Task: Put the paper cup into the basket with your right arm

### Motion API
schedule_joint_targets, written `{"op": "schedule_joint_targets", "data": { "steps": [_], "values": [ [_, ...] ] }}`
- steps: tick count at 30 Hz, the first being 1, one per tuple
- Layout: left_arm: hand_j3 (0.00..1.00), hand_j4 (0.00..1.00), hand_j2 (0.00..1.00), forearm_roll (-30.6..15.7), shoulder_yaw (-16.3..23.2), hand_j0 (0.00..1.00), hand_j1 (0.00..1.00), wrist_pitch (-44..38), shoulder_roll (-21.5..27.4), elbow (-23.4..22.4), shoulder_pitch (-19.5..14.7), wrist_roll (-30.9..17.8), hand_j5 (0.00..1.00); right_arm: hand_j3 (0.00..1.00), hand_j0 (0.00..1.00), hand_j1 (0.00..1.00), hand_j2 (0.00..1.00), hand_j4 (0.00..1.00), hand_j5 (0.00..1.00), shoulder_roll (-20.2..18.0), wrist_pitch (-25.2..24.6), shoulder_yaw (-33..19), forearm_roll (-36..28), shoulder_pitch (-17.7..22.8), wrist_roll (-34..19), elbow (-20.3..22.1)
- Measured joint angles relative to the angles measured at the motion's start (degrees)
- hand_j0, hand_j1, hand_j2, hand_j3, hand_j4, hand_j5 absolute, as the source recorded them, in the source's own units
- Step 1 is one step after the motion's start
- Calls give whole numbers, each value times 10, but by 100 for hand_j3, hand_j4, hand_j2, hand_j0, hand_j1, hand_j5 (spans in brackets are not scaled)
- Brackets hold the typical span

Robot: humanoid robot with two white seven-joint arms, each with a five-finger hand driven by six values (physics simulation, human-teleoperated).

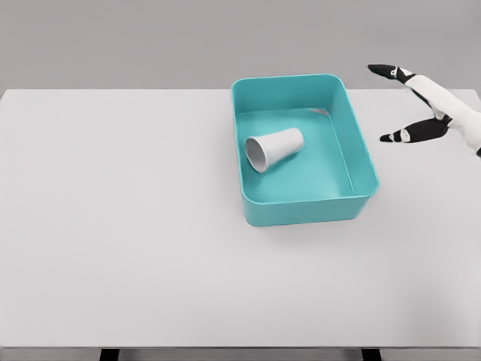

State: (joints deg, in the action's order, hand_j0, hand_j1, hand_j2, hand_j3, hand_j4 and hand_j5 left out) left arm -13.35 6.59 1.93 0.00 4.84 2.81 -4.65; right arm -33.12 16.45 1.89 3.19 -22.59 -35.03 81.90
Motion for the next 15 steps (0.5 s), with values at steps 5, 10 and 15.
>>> {"op": "schedule_joint_targets", "data": {
  "steps": [5,10,15],
  "values": [
    [100,100,100,0,0,100,100,0,0,0,0,0,100,100,100,100,100,100,100,-1,-1,-17,-9,1,0,-11],
    [100,100,100,0,0,100,100,0,0,0,0,0,100,100,100,100,100,100,100,3,0,-21,-11,-1,0,-17],
    [100,100,100,0,0,100,100,0,0,0,0,0,100,100,100,100,100,100,100,6,-3,-22,-12,-1,0,-18]
  ]
}}
